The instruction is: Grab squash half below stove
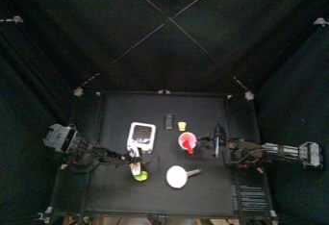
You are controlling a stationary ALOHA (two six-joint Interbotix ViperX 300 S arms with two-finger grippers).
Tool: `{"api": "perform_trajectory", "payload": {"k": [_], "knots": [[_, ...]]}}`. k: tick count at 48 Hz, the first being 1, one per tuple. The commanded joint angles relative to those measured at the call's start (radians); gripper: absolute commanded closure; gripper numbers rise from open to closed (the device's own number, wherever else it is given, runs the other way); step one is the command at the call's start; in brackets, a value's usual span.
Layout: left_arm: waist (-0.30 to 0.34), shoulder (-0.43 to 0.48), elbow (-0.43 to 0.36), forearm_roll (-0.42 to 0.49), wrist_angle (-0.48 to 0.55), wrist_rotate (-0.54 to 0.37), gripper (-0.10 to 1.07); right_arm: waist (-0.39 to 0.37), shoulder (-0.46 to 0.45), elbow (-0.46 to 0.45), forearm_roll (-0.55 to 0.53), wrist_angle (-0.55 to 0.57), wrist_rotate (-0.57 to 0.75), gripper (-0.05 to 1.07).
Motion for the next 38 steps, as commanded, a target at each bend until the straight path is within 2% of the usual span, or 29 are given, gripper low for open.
{"api": "perform_trajectory", "payload": {"k": [1, 30, 38], "knots": [[0.008, -0.003, -0.011, 0.003, 0.002, 0.002, 0.02, -0.003, 0.009, -0.009, 0.003, -0.003, -0.002, 0.35], [0.02, 0.028, -0.017, 0.003, 0.003, 0.0, 0.03, -0.003, 0.009, -0.011, 0.003, -0.003, -0.002, 0.35], [0.021, 0.028, -0.02, 0.003, 0.003, 0.002, 0.08, -0.005, 0.009, -0.011, 0.003, -0.003, -0.002, 0.35]]}}
